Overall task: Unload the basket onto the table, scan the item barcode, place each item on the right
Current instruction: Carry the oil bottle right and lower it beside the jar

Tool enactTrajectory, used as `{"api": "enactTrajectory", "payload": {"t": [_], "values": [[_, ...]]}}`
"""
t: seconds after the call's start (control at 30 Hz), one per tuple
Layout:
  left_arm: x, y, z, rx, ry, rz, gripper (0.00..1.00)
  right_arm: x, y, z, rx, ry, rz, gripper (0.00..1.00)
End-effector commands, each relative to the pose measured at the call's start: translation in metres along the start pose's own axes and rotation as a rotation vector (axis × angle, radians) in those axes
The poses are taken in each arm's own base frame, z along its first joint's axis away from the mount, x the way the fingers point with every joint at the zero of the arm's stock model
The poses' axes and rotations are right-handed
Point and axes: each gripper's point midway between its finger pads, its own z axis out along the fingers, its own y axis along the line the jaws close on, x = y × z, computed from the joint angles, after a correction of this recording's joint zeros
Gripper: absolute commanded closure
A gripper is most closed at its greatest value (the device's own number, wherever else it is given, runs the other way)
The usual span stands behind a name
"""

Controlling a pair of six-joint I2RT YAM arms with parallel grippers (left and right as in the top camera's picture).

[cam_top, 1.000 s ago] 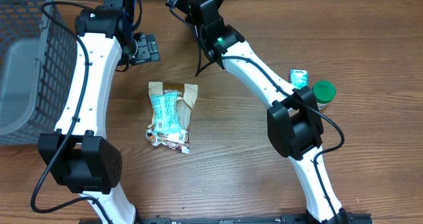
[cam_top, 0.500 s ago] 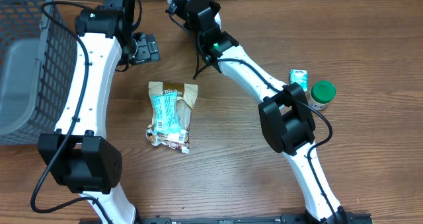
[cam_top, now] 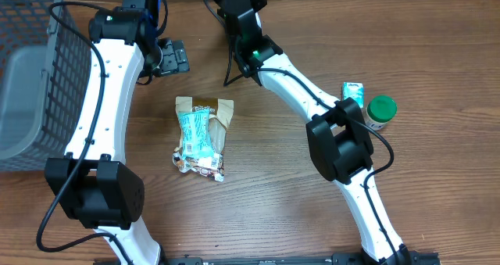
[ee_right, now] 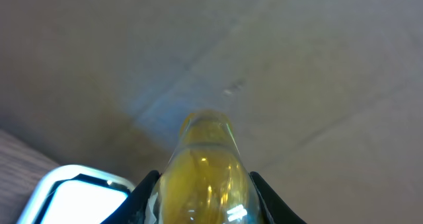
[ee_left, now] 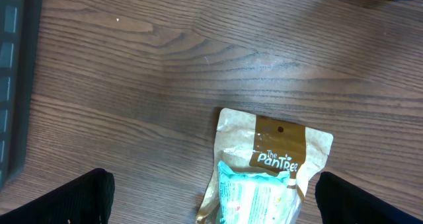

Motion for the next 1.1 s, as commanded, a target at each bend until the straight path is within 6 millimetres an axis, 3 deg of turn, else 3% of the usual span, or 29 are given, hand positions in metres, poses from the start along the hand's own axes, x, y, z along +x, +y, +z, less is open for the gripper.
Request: {"api": "enactTrajectory", "payload": {"t": [0.0, 0.1, 0.27, 0.33, 0.4, 0.53, 0.6, 0.67, 0.87, 1.07], "values": [[-0.004, 0.0, -0.005, -0.001, -0.019, 0.004, 0.0, -0.049, -0.072, -0.029, 0.102, -0.023, 0.151, 0.87], [-0.004, 0.0, -0.005, -0.001, -0.019, 0.004, 0.0, -0.055, -0.09, -0.044, 0.076, 0.012, 0.209, 0.87], [-0.004, 0.0, -0.005, -0.001, -0.019, 0.004, 0.0, -0.035, -0.115, -0.076, 0.008, 0.177, 0.327, 0.87], [-0.004, -0.001, -0.005, -0.001, -0.019, 0.004, 0.0, -0.015, -0.123, -0.095, -0.023, 0.286, 0.413, 0.87], [-0.004, -0.001, -0.005, -0.001, -0.019, 0.003, 0.0, 0.012, -0.118, -0.118, -0.12, 0.429, 0.478, 0.87], [-0.004, -0.001, -0.005, -0.001, -0.019, 0.004, 0.0, 0.08, -0.107, -0.157, -0.247, 0.745, 0.542, 0.85], [-0.004, -0.001, -0.005, -0.001, -0.019, 0.003, 0.0, 0.121, -0.118, -0.17, -0.229, 0.911, 0.58, 0.84], [-0.004, 0.0, -0.005, -0.001, -0.019, 0.004, 0.0, 0.147, -0.133, -0.172, -0.199, 0.995, 0.622, 0.81], [-0.004, -0.001, -0.005, -0.001, -0.019, 0.004, 0.0, 0.187, -0.156, -0.179, -0.27, 1.128, 0.783, 0.79], [-0.004, -0.001, -0.005, -0.001, -0.019, 0.004, 0.0, 0.214, -0.165, -0.209, -0.36, 1.298, 0.887, 0.79]]}}
